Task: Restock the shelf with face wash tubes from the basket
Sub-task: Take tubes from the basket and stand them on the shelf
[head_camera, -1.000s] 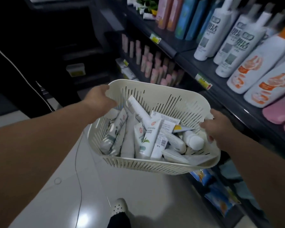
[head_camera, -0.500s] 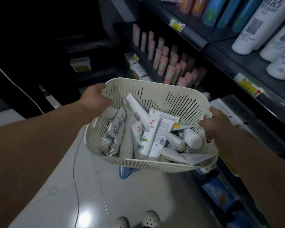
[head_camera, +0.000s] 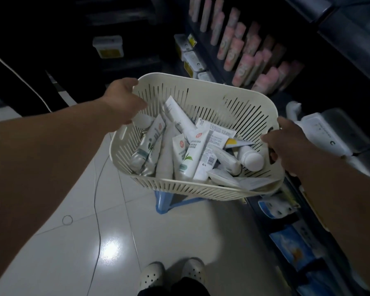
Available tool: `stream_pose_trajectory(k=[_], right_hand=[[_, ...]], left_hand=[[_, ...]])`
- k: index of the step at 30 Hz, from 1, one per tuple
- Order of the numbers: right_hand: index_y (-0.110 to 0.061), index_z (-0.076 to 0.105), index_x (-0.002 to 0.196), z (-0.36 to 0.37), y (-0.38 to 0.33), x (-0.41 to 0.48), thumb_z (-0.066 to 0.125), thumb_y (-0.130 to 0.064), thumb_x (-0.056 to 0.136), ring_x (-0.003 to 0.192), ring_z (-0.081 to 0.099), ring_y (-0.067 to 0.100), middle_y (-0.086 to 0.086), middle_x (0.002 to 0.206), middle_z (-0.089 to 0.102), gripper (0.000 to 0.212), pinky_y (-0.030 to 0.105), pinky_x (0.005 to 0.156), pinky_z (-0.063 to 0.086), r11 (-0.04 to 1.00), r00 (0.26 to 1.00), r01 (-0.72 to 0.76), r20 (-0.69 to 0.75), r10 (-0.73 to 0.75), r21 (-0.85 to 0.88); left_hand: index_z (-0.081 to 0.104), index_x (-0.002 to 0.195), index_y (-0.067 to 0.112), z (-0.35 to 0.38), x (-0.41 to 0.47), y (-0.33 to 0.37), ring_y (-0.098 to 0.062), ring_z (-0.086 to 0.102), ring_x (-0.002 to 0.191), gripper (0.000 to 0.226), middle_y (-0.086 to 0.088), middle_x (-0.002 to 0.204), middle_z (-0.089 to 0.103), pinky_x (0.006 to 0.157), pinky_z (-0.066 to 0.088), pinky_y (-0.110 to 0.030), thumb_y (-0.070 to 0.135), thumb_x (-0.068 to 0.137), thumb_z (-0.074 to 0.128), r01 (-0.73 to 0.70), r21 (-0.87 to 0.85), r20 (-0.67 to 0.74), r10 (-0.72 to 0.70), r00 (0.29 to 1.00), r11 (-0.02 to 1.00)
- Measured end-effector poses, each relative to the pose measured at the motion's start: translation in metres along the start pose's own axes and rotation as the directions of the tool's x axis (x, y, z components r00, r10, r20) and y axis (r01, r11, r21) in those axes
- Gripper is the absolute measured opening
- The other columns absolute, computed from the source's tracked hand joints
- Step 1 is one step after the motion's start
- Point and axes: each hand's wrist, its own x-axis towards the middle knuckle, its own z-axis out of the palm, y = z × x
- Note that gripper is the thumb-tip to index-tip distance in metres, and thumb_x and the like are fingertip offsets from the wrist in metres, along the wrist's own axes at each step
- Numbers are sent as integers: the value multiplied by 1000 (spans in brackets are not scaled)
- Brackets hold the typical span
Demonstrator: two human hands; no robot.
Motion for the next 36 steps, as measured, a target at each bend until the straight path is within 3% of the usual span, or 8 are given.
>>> stream_pose_trajectory(k=[11,13,16,20,24,28,32,36], right_hand=[[-24,53,117,14,-13,35,56,-8,90,90,53,25,5,107,58,31,26,56,38,1000,1000,18,-25,-18,5],[-18,52,120,15,-12,35,56,-7,89,88,53,25,7,105,58,33,25,55,37,999,999,45,-29,-45,-21],[-15,46,127,17,-12,28,58,-6,88,86,53,20,0,101,54,42,26,63,39,991,997,68,-37,-72,-118],[-15,28,147,20,-22,16,62,-11,89,122,48,27,7,137,46,68,27,84,35,952,998,62,0,-65,-300],[-13,33,141,16,-33,6,68,-16,80,121,47,30,12,135,43,70,33,87,42,900,991,118,-12,-136,-419],[-12,28,149,8,-53,-18,69,-19,82,128,42,28,12,141,38,79,36,105,38,873,967,234,7,-256,-429],[-10,34,147,-1,-70,-43,67,-18,85,131,42,28,14,144,40,71,34,108,35,892,958,278,31,-286,-356],[-15,49,138,-1,-71,-63,61,-22,92,115,52,24,8,136,53,49,25,87,38,923,973,215,153,-174,-319]], left_hand=[[33,147,23,5,36,-9,-21,60,84,70,-4,139,49,61,50,-31,5,87,64,-33,-42,-4,32,999,999],[30,149,22,7,40,-11,-22,60,89,73,-5,143,46,59,48,-27,5,87,64,-44,-24,7,44,999,999],[26,150,24,8,37,-16,-24,57,109,80,-7,147,41,76,48,-28,8,84,69,-71,49,43,69,997,996],[18,151,24,6,26,-13,-26,37,136,94,-5,154,28,106,40,-39,19,78,76,-164,266,131,133,982,950],[14,152,20,2,13,3,-27,19,144,101,-2,158,18,116,26,-42,30,75,77,-282,445,204,210,956,850],[12,153,19,-10,-9,24,-24,9,147,103,-4,160,13,119,17,-41,33,74,77,-348,482,245,258,935,804],[16,152,19,-18,-38,39,-23,24,143,96,-4,156,25,115,25,-34,31,77,76,-330,419,220,258,941,846],[36,144,18,-10,-61,38,-25,48,127,70,-5,141,48,98,40,-30,34,84,68,-244,434,239,150,959,867]])
